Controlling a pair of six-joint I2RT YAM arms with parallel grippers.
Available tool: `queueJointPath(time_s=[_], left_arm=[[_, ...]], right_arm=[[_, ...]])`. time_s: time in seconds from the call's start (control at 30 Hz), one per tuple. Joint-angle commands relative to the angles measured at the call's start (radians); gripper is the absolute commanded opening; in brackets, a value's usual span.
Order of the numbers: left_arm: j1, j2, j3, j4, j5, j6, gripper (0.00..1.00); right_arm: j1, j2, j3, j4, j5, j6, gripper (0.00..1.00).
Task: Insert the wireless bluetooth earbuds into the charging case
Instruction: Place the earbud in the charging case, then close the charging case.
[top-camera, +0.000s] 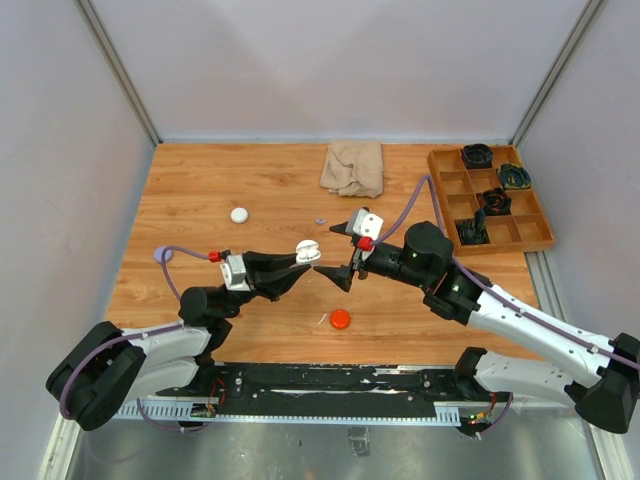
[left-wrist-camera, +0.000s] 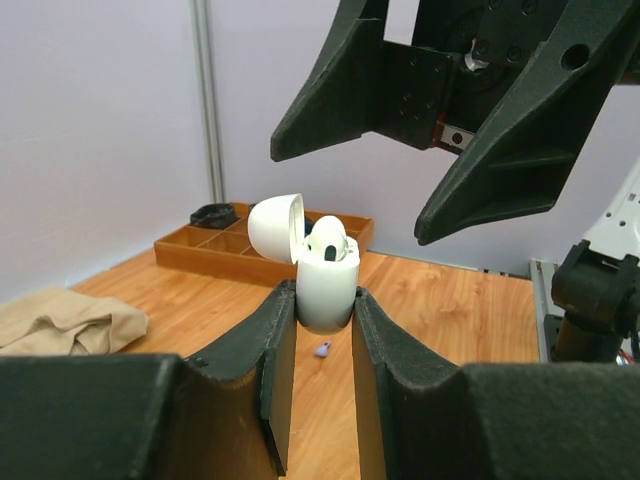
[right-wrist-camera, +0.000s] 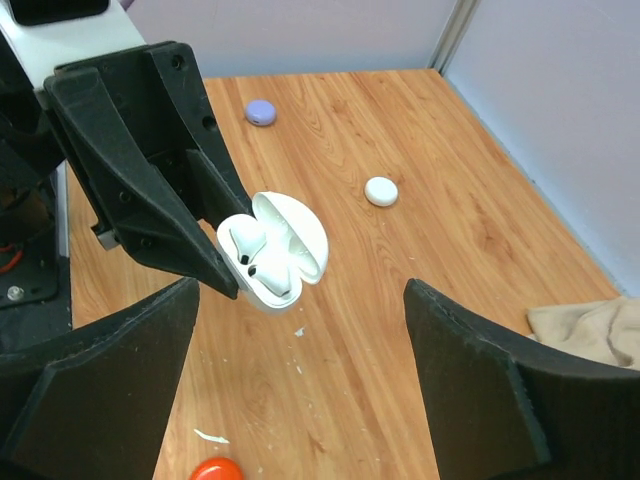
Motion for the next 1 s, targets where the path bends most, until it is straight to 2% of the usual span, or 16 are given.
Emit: queueJointPath(time_s=[0.0, 0.23, 0.53, 0.7, 0.97], left_arm=[[0.003, 0.004, 0.007, 0.108, 0.061, 0.034, 0.00], [0.002, 0.020, 0.038, 0.102, 0.148, 0.020, 0.00], [0.002, 0.059, 0.068, 0.136, 0.199, -0.017, 0.00], [0.002, 0.075, 0.074, 0.129, 0.146, -0.038, 0.00], [0.003, 0.098, 0.074, 0.075, 0.037, -0.050, 0.00]], right_arm=[[-0.003, -0.024, 0.059, -0.127, -0.053, -0.120, 0.89], [-0.015, 0.005, 0.108, -0.217, -0.140, -0.173, 0.99], [-0.019, 0.067, 0.165, -0.284, -0.227, -0.199, 0.99], [-0.021, 0.091, 0.179, -0.318, -0.282, -0.213, 1.00], [-0.023, 0.091, 0.180, -0.346, -0.284, -0.224, 0.98]])
